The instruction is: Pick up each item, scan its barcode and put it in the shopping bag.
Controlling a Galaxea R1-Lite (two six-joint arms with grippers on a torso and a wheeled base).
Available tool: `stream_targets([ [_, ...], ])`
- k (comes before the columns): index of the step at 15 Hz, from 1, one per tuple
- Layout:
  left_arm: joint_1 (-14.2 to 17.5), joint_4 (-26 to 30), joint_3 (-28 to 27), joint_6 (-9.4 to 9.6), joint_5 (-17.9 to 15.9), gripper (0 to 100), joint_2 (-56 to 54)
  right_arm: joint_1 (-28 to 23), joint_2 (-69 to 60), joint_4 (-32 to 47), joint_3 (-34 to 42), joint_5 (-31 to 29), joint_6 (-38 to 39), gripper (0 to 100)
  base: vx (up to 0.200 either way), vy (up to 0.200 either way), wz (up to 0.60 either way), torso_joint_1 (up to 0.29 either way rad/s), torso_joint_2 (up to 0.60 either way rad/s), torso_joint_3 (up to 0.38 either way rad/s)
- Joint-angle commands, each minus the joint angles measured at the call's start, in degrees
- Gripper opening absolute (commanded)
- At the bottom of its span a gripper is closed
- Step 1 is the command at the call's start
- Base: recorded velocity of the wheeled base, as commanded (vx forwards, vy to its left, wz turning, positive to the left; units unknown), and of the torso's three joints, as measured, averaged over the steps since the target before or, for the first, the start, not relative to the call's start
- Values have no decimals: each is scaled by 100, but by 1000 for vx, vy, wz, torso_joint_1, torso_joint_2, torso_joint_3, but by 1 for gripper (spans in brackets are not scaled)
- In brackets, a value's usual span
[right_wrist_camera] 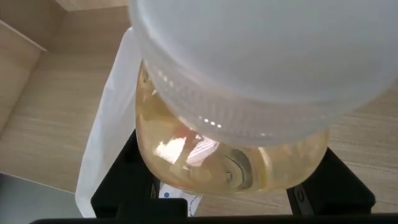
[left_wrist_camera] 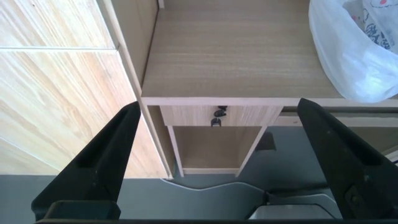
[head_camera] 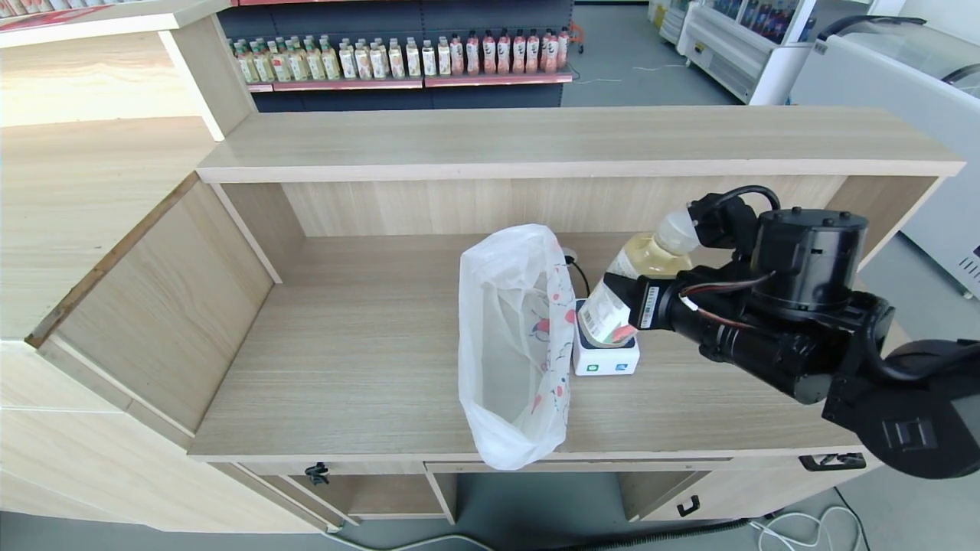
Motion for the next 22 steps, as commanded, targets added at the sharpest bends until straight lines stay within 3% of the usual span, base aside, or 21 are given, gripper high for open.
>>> stream_targets([
  [1, 2, -1, 1, -2, -2, 100, -2, 118, -184, 13, -31, -6, 106, 0, 0, 0, 0, 0, 0, 0],
  [7, 2, -1, 1, -2, -2, 100, -2, 162, 273, 13, -365, 196, 177, 0, 0, 200, 0, -1, 2, 5],
  [15, 2, -1, 1, -11, -2, 100, -2, 285, 1460, -110, -1068, 205, 177, 0, 0, 0, 0, 0, 0, 0],
  [22, 2, -1, 1, -11, -2, 100, -2, 293, 2180, -953, -558, 161, -96, 0, 0, 0, 0, 0, 0, 0],
])
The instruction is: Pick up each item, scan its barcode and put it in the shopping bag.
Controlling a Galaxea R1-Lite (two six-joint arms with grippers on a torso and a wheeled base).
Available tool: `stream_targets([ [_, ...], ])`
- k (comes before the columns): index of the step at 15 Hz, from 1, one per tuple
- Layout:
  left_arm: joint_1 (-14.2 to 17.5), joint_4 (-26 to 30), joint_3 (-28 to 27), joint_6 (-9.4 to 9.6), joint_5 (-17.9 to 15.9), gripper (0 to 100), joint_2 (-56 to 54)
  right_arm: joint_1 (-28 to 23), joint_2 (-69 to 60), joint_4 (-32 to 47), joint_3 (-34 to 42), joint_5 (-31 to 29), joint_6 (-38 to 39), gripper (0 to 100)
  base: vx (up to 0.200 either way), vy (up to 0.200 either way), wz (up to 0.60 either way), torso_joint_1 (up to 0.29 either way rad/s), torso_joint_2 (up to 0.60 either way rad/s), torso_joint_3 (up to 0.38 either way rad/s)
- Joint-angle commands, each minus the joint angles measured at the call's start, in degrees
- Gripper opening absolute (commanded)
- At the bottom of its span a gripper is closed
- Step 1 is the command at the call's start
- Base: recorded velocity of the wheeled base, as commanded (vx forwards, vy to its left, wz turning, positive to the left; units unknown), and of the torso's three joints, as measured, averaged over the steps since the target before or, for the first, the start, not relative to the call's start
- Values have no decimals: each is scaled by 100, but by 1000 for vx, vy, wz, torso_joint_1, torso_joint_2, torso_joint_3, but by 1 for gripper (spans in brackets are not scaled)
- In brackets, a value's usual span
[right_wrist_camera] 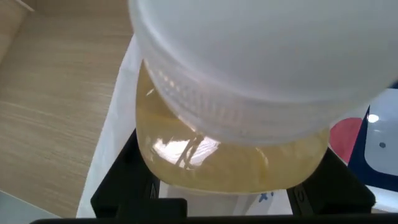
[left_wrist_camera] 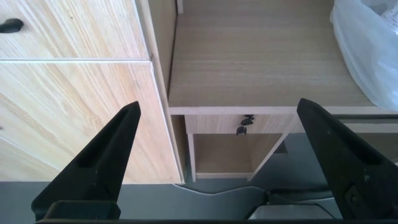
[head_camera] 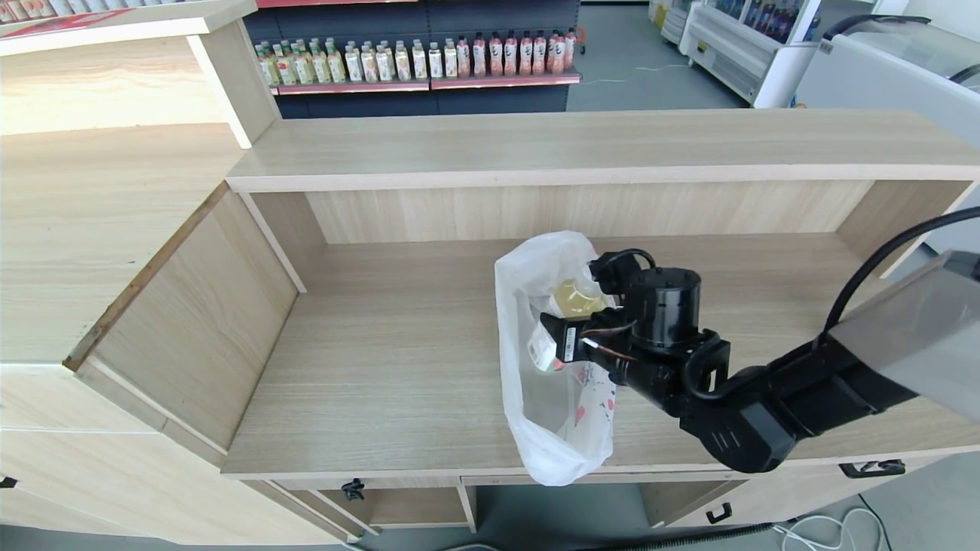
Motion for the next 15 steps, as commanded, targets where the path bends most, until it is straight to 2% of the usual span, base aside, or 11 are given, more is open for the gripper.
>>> stream_targets([
  [1, 2, 2, 1, -3, 3, 100, -2, 2, 357, -363, 225, 3, -203, 0, 0, 0, 0, 0, 0, 0],
  [5, 2, 2, 1, -3, 3, 100, -2, 11, 559, -767, 471, 29, -607, 0, 0, 0, 0, 0, 0, 0],
  [6, 2, 2, 1, -3, 3, 100, -2, 55, 550, -899, 444, 38, -554, 100, 0, 0, 0, 0, 0, 0],
  [12, 2, 2, 1, -3, 3, 100, -2, 37, -241, -758, 453, 56, 193, 100, 0, 0, 0, 0, 0, 0],
  [15, 2, 2, 1, -3, 3, 100, -2, 64, -1243, 41, 436, 56, 887, 100, 0, 0, 0, 0, 0, 0],
])
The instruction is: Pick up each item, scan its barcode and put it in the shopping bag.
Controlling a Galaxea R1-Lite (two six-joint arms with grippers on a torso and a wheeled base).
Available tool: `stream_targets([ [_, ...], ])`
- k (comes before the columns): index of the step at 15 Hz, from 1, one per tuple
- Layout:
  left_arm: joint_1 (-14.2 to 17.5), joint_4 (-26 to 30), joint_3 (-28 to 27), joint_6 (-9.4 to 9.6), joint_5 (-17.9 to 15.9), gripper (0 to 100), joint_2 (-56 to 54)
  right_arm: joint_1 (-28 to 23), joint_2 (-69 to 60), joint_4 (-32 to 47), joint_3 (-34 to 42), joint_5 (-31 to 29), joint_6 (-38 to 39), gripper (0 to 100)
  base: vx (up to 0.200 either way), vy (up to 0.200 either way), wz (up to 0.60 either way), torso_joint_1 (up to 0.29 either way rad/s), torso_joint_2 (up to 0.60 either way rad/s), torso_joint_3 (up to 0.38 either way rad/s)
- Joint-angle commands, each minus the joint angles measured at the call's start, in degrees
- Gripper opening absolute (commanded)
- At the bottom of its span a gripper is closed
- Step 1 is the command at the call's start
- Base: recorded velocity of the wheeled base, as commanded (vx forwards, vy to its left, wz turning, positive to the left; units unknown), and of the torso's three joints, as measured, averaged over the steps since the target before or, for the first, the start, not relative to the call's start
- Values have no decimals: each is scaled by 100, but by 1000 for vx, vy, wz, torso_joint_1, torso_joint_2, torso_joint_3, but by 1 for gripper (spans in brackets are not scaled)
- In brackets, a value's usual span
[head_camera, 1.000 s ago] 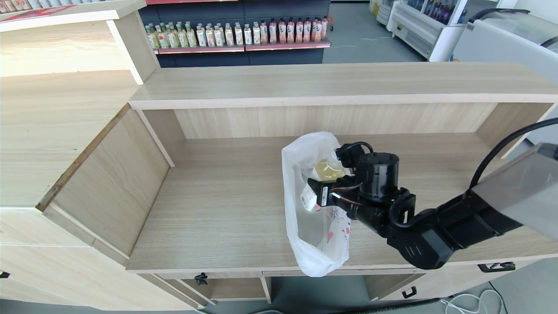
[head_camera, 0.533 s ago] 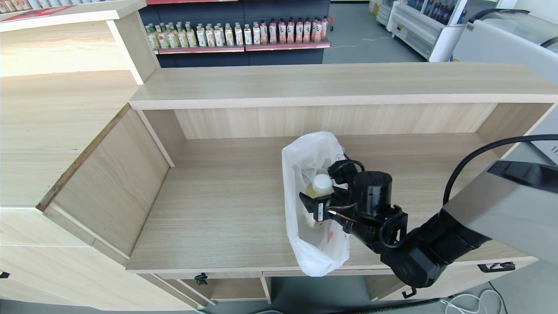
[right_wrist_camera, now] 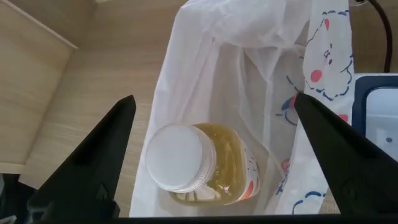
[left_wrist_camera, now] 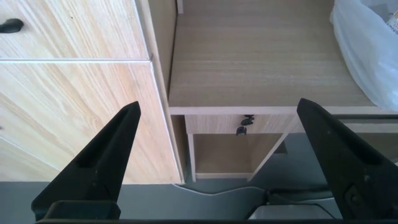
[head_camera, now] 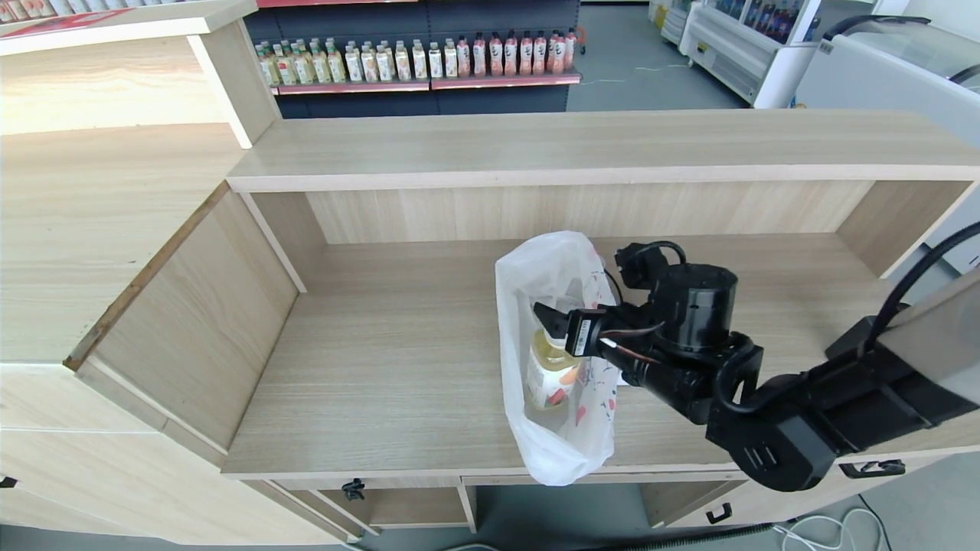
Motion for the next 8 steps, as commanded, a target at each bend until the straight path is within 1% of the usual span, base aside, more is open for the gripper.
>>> stream_targets([
  [1, 2, -1, 1, -2, -2, 100, -2, 16, -1140, 754, 10, 1, 397, 100, 0, 0, 0, 0, 0, 0],
  [3, 2, -9, 1, -2, -2, 100, -2, -37, -2028, 1580, 229, -17, 388, 100, 0, 0, 0, 0, 0, 0],
  [4, 2, -1, 1, -11, -2, 100, -2, -125, -2529, 2046, 449, -34, 247, 100, 0, 0, 0, 0, 0, 0],
  [6, 2, -9, 1, -2, -2, 100, -2, -283, -3478, 2793, 897, -61, -271, 100, 0, 0, 0, 0, 0, 0],
  [7, 2, -9, 1, -2, -2, 100, -2, -503, -4296, 3338, 1223, -70, -535, 100, 0, 0, 0, 0, 0, 0],
  [8, 2, -9, 1, 7, -2, 100, -2, -924, -4858, 3918, 1407, -87, -816, 100, 0, 0, 0, 0, 0, 0],
])
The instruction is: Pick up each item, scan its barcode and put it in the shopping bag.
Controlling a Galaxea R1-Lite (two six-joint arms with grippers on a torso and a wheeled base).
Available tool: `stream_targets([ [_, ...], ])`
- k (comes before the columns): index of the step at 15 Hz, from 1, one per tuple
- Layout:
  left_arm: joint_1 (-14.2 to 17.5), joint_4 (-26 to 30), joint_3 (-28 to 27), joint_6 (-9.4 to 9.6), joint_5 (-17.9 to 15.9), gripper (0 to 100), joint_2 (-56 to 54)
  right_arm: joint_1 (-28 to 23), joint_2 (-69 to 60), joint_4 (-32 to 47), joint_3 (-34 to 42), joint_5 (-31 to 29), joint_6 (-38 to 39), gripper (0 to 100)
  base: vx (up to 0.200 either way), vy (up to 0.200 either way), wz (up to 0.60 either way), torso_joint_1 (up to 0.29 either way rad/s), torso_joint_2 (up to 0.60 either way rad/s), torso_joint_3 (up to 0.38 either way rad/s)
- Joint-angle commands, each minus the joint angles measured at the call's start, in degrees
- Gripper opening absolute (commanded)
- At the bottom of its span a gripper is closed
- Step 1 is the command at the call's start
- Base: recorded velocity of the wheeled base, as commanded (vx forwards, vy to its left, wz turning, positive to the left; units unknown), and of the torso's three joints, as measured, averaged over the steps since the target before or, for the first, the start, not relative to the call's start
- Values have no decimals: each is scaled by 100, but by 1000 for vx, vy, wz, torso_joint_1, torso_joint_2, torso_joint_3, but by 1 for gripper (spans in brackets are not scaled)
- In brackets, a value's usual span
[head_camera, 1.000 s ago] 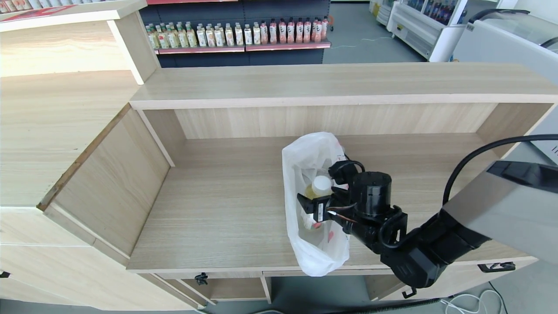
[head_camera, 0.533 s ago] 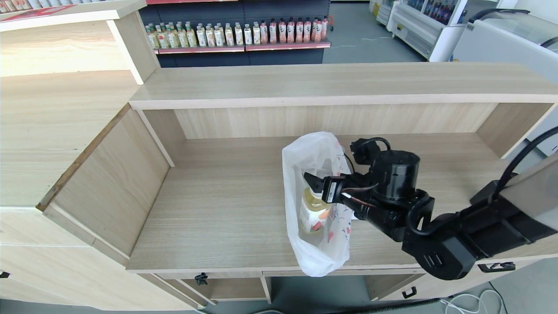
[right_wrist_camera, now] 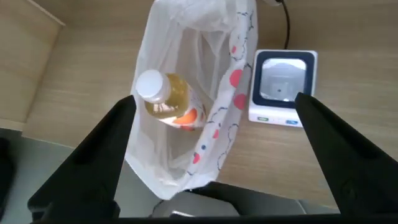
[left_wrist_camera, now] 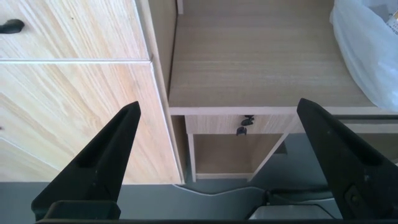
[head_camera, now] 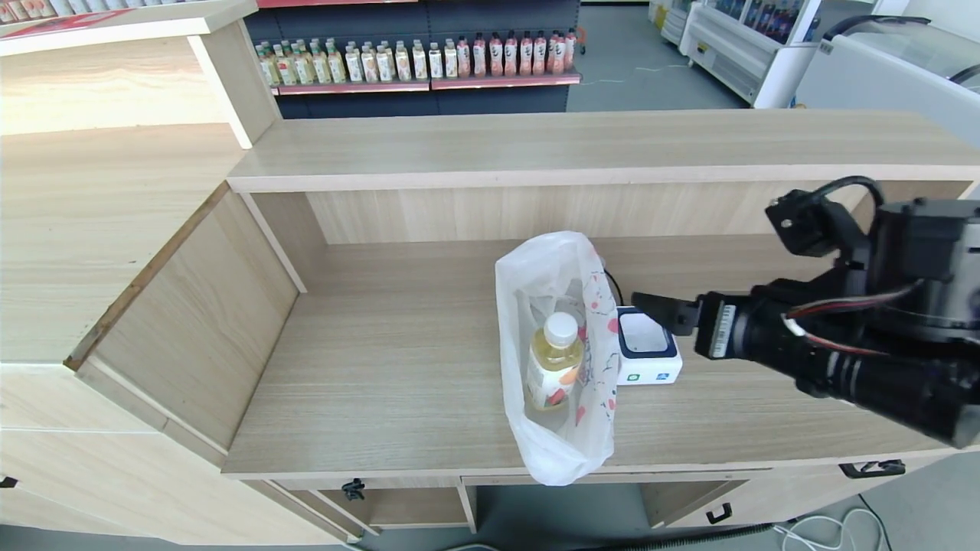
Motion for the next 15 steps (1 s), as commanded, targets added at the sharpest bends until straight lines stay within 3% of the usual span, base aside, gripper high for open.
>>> stream_targets([
  [1, 2, -2, 1, -8, 0, 100, -2, -1209, -2242, 1504, 778, -26, -823, 100, 0, 0, 0, 0, 0, 0],
  [2, 2, -2, 1, -8, 0, 100, -2, -1464, -2400, 1653, 822, -26, -946, 100, 0, -200, 0, 7, 2, 7],
  [3, 2, -2, 1, 0, 0, 100, -2, -2088, -2813, 1934, 954, -8, -1104, 100, 0, -200, 0, -2, 2, 2],
  [5, 2, -2, 1, 0, 0, 100, -2, -2440, -3191, 2304, 1007, -8, -1130, 100, 0, -200, 0, -2, 0, 2],
  [7, 2, -2, 1, 0, 0, 100, -2, -2519, -3411, 2673, 989, -8, -1122, 100, 0, -200, 0, -5, -5, 9],
  [13, 2, 7, 1, 62, 18, 100, -2, -2624, -3464, 2769, 1007, -8, -1122, 100, 0, -200, 0, 2, 2, 2],
  [15, 2, 7, 1, 71, 18, 100, -2, -2774, -3578, 3209, 1007, -17, -1139, 100, 0, -200, 0, 0, 5, 2],
])
